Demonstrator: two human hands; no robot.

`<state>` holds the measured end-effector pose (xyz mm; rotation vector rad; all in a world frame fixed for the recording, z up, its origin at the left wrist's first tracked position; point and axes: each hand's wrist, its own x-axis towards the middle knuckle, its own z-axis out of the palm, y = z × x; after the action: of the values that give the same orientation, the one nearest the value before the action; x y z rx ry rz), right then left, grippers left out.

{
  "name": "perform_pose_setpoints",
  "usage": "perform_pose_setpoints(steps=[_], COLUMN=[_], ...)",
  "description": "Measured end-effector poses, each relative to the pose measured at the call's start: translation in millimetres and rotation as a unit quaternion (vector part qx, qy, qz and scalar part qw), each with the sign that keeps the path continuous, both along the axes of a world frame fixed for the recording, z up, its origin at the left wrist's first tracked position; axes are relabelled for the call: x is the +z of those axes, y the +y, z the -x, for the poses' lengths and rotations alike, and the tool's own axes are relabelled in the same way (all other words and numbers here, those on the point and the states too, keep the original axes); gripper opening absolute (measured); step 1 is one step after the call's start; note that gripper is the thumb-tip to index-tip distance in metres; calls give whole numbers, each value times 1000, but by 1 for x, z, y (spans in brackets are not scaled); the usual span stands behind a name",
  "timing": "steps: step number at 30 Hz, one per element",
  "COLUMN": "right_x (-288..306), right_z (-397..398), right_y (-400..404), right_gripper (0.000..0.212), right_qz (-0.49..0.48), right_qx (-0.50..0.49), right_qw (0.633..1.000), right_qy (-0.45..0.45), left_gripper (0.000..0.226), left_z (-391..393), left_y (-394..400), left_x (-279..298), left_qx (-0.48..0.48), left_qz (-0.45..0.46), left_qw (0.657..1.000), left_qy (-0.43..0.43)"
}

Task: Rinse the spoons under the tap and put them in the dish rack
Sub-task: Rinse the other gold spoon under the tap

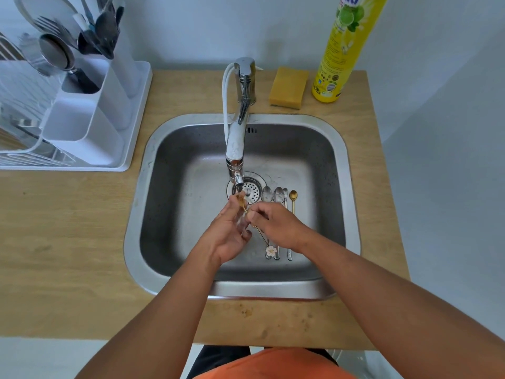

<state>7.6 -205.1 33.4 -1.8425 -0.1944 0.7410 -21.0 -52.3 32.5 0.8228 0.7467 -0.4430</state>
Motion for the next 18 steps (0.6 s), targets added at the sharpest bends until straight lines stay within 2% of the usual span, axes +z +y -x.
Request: perform_pose_setpoints(steps=[5, 9, 11, 15, 18], right_x=[3, 2, 1, -1, -2], right_z=[2, 3, 2, 1, 2], right_y=[0, -6, -9, -9, -7], right_gripper=[20, 22, 22, 23, 24], right_qz=[-24, -71, -85, -69, -75], right_qx=[-14, -37, -41, -32, -21], right_qw=[1000, 994, 990, 992, 991], right_qy=[11, 80, 107, 103, 106], left_gripper=[49, 55, 50, 31, 31], left_z=[-6, -7, -4, 4, 5], left_y=[-8, -4, 0, 3, 2], left_x=[1, 4, 4, 3, 2], left_qx=[20, -14, -17, -32, -39], left_qz=[-6, 0, 4, 4, 5], left_qw=[999, 1000, 1000, 999, 999], left_qy=[25, 10, 12, 9, 10])
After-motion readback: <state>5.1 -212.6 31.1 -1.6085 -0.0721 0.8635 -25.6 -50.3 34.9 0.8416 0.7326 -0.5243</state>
